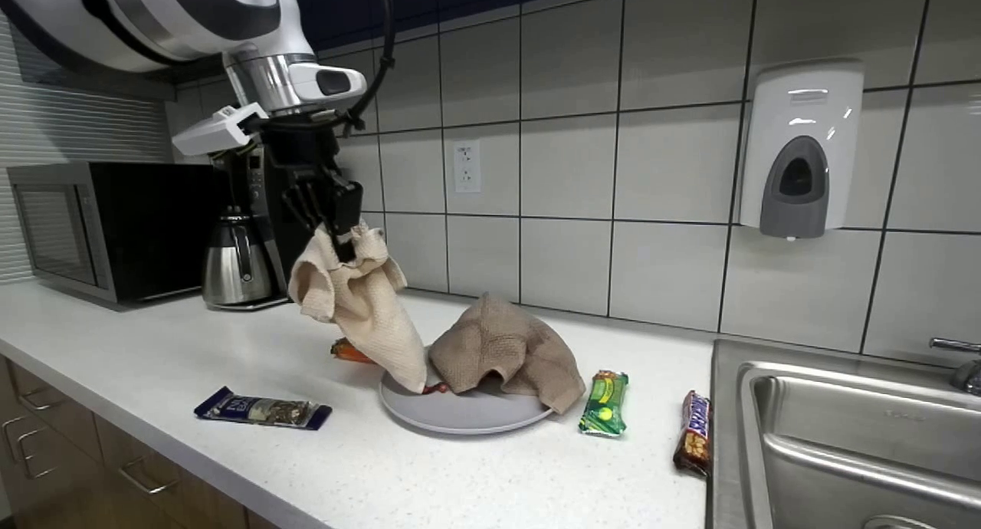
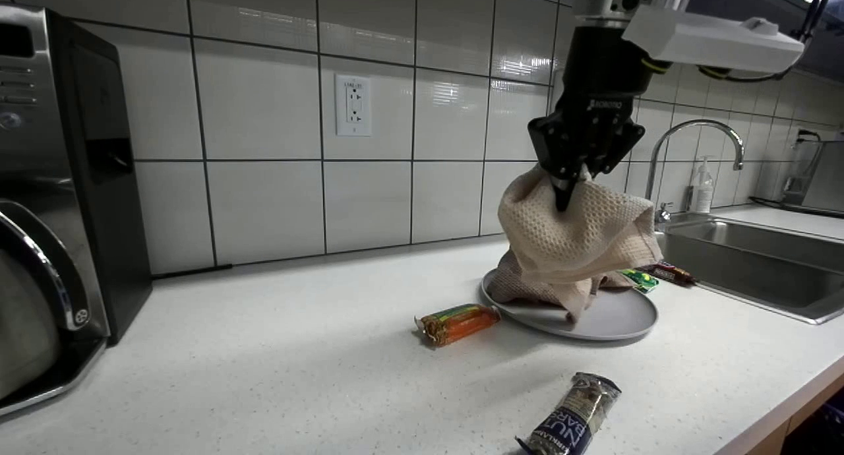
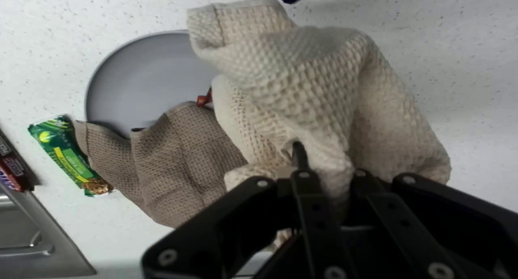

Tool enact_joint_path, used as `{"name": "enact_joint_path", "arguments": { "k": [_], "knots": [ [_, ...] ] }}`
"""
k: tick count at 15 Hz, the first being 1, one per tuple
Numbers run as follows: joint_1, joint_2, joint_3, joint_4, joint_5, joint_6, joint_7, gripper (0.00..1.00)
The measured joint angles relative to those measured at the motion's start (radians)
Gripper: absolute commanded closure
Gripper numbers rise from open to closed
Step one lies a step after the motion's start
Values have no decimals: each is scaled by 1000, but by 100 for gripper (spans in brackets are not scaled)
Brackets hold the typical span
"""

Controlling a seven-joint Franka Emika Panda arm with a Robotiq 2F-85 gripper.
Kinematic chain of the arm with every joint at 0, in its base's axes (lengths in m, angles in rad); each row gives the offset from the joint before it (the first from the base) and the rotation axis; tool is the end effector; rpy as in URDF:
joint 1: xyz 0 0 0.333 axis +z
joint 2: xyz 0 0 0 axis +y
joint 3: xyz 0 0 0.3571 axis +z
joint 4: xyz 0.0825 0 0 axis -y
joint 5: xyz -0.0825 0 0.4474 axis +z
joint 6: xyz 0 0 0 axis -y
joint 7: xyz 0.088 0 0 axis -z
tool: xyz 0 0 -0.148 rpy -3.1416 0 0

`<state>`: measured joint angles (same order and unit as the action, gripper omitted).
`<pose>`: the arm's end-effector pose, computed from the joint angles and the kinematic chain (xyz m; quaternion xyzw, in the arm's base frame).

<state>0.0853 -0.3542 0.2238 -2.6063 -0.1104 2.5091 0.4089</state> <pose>0.4554 0.1385 0.3544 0.9895 -0.0112 0.1410 0.0292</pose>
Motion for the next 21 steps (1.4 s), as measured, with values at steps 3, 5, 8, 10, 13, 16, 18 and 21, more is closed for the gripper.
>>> {"name": "enact_joint_path", "arguments": {
  "k": [3,5,8,10,13,16,18,21],
  "knots": [
    [25,4,45,29,0,-1,15,97],
    [41,13,71,50,0,-2,21,97],
    [60,41,107,88,0,-2,26,97],
    [71,72,128,121,-1,-2,29,97],
    [86,133,158,179,-5,-2,42,97],
    [107,211,179,243,-24,-2,63,97],
    [127,267,185,288,-49,-2,81,97],
    [166,353,185,357,-90,-3,108,97]
  ]
}}
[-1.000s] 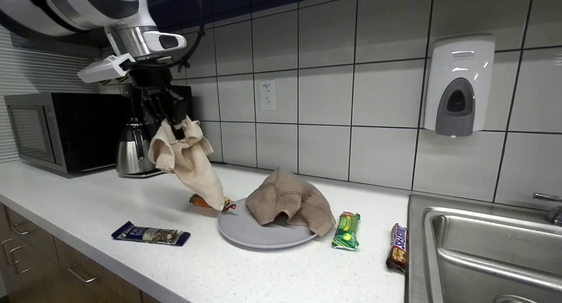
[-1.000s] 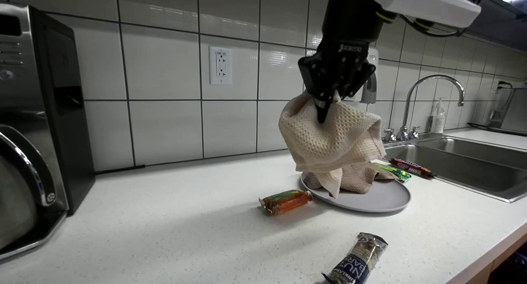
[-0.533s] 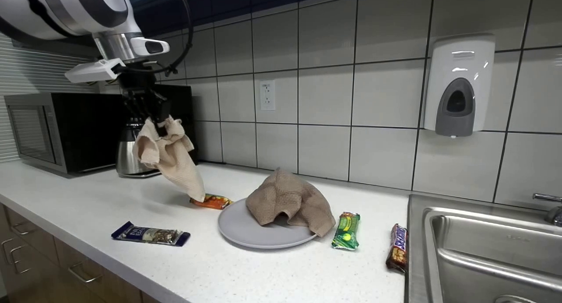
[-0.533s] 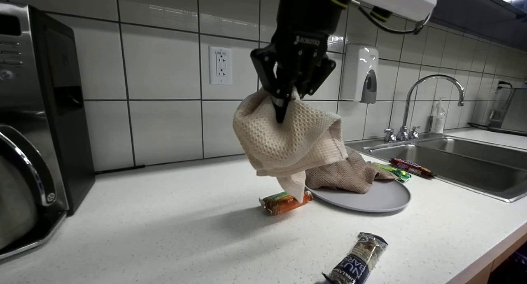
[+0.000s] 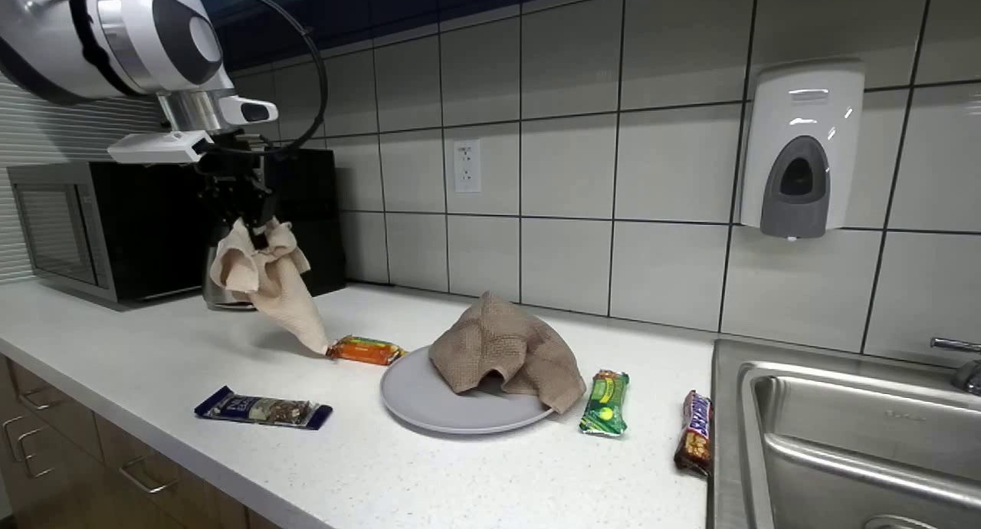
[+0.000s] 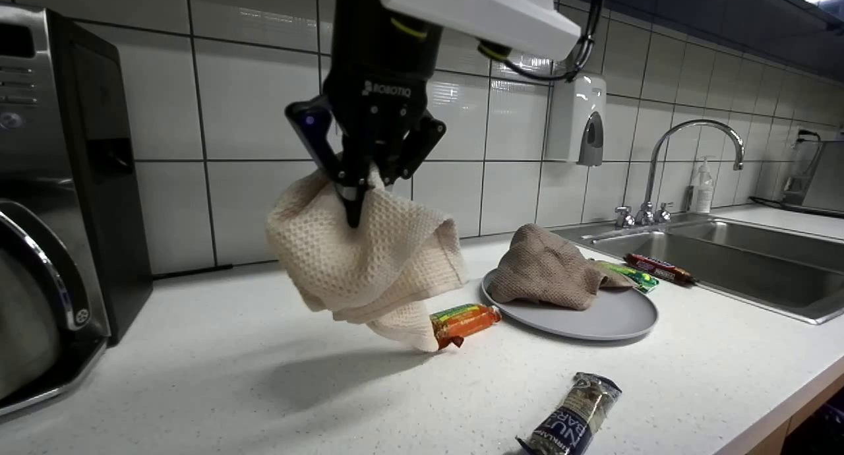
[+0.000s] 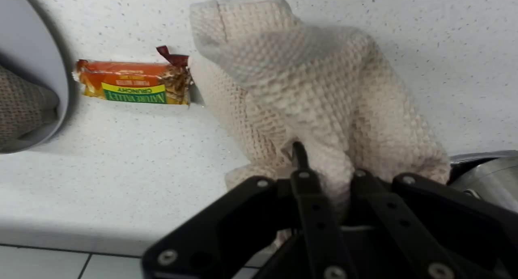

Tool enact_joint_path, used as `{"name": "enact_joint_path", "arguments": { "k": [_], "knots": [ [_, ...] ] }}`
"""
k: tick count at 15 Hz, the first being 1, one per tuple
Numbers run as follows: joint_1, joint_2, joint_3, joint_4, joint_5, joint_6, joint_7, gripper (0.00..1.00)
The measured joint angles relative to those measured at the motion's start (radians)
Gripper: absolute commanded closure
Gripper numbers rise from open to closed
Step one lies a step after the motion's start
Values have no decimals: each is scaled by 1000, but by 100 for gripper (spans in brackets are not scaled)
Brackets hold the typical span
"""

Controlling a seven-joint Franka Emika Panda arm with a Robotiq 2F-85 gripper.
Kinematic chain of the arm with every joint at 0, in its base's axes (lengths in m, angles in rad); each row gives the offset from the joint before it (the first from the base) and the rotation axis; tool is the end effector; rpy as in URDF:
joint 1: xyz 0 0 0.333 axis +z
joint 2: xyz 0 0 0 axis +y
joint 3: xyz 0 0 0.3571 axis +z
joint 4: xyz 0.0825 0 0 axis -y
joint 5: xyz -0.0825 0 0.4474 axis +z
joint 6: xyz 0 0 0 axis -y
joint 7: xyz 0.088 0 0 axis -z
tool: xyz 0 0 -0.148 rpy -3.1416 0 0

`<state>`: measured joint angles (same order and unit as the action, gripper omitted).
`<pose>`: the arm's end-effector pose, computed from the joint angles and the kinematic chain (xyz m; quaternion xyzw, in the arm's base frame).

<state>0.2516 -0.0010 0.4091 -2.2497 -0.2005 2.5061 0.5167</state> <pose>0.4800 0.3688 0.3533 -0.9790 -0.1431 -0.1447 0.0131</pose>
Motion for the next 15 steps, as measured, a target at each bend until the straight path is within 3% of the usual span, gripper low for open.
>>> {"name": "enact_joint_path", "arguments": {
  "k": [9,15],
  "knots": [
    [143,217,-58,218,-43,-33,28,97],
    [190,287,-124,276,-43,-60,28,97]
  ]
}}
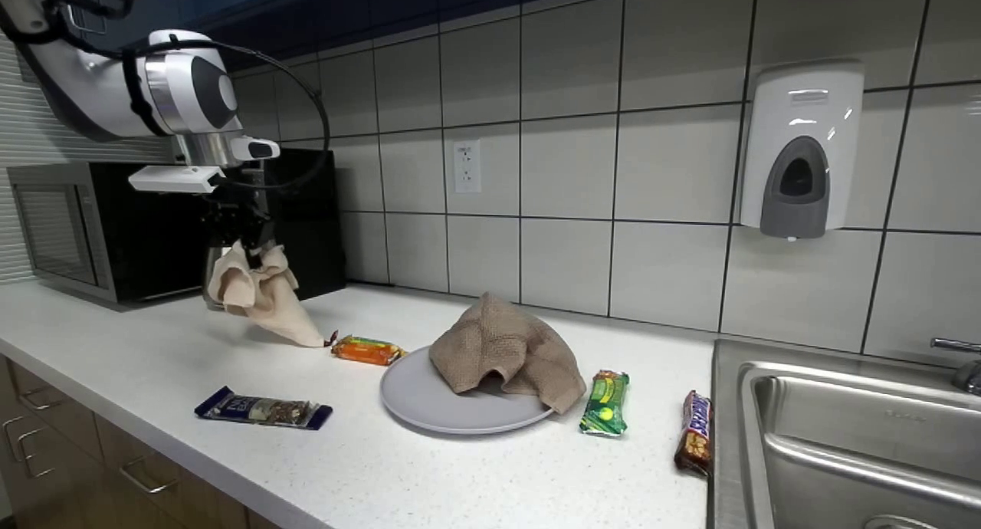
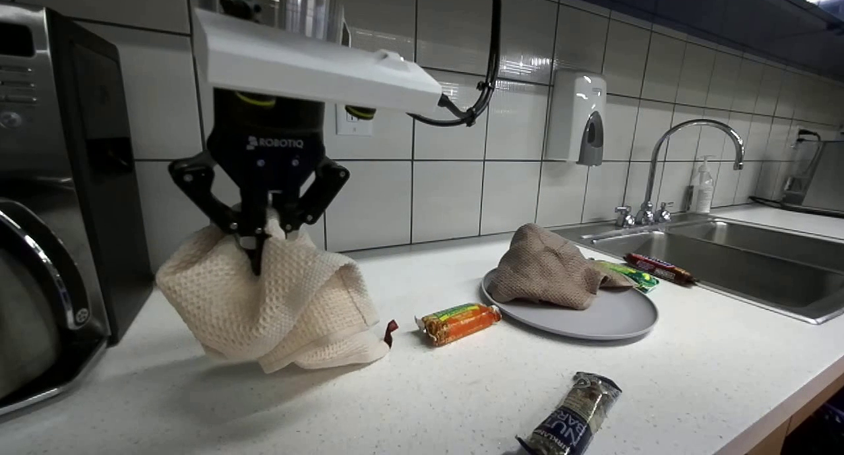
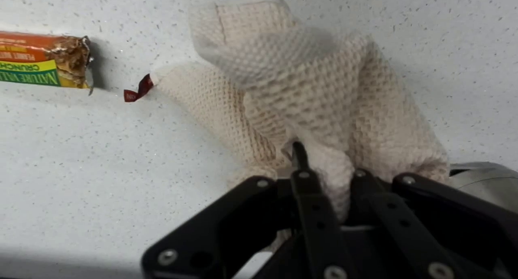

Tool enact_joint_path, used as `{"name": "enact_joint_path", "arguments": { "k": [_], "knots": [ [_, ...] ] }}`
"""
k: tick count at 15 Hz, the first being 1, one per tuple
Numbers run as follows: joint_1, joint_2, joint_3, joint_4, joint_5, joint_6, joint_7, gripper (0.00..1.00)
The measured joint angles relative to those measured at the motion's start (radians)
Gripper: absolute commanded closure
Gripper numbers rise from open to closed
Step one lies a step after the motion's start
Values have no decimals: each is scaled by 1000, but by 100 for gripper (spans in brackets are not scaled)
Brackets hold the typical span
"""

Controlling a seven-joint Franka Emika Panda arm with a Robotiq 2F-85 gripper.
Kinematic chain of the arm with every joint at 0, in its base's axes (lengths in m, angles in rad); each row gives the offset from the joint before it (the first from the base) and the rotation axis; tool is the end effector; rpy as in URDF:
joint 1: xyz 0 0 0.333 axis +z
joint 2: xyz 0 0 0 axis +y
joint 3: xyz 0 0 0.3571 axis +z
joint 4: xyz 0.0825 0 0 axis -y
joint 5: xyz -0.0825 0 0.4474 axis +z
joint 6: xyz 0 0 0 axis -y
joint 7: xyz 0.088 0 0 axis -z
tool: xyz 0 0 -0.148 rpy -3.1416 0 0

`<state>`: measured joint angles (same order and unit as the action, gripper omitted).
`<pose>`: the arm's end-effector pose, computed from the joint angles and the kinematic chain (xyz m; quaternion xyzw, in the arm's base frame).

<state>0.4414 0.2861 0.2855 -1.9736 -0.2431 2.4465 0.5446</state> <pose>0.5256 0.4509 0.3103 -0.9799 -0.1655 -0.1096 0.0216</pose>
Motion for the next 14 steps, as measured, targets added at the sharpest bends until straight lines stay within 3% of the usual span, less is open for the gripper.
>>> {"name": "enact_joint_path", "arguments": {
  "k": [5,6,7,14],
  "knots": [
    [6,31,-36,7,1,-27,0,94],
    [6,38,-38,8,1,-31,0,63],
    [6,45,-39,9,2,-34,0,62],
    [10,62,-49,23,2,-47,0,10]
  ]
}}
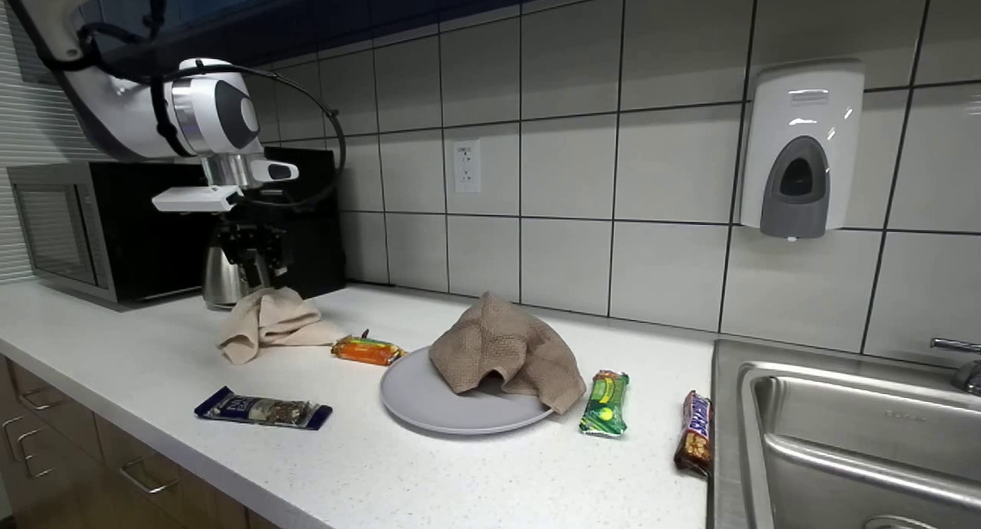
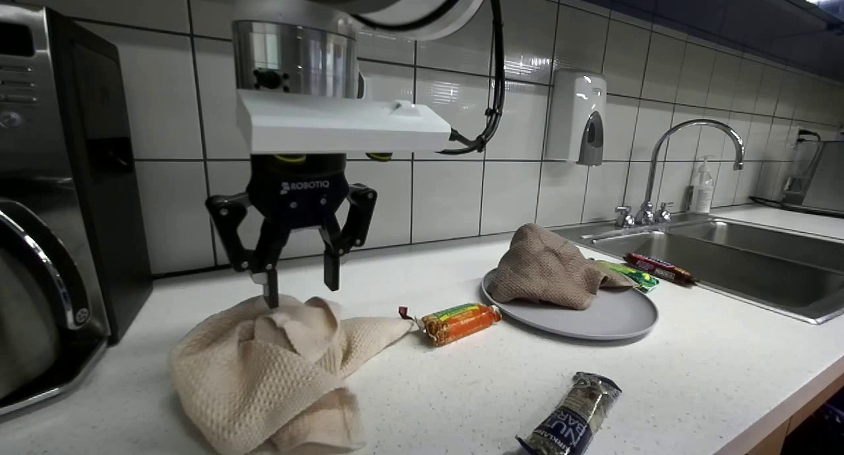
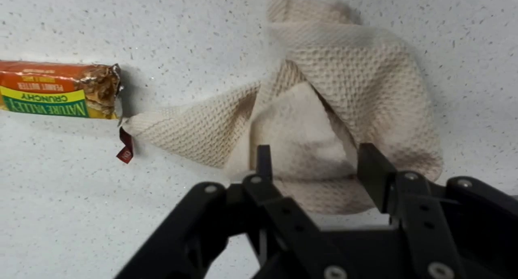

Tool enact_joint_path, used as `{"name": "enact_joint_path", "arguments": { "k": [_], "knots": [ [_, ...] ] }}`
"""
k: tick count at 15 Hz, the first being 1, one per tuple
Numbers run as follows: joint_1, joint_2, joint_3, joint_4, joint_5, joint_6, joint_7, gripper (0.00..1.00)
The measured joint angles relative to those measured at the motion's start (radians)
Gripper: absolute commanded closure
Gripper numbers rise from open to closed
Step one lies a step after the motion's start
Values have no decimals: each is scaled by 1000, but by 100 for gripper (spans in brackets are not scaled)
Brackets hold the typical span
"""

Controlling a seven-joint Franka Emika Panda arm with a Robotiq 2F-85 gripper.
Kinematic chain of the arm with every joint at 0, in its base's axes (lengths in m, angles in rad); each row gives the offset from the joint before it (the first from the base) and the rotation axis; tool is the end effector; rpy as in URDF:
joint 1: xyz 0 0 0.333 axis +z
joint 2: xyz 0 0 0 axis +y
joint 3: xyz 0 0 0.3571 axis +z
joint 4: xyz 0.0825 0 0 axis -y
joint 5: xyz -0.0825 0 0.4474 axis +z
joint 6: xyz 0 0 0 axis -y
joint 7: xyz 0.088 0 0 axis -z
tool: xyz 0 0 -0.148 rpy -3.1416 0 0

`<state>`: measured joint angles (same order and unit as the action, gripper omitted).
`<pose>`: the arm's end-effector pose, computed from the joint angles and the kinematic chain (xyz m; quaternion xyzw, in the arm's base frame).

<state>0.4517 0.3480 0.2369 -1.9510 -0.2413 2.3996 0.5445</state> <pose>0.5424 0.4295 0.2725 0.9864 0.1465 0.0738 0.0049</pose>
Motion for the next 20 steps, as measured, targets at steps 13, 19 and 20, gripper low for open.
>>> {"name": "enact_joint_path", "arguments": {
  "k": [13,19,20],
  "knots": [
    [-21,-109,-43,-59,27,-21,0,0],
    [-83,-241,-51,-192,59,-21,-3,0],
    [-97,-264,-51,-216,66,-21,-6,0]
  ]
}}
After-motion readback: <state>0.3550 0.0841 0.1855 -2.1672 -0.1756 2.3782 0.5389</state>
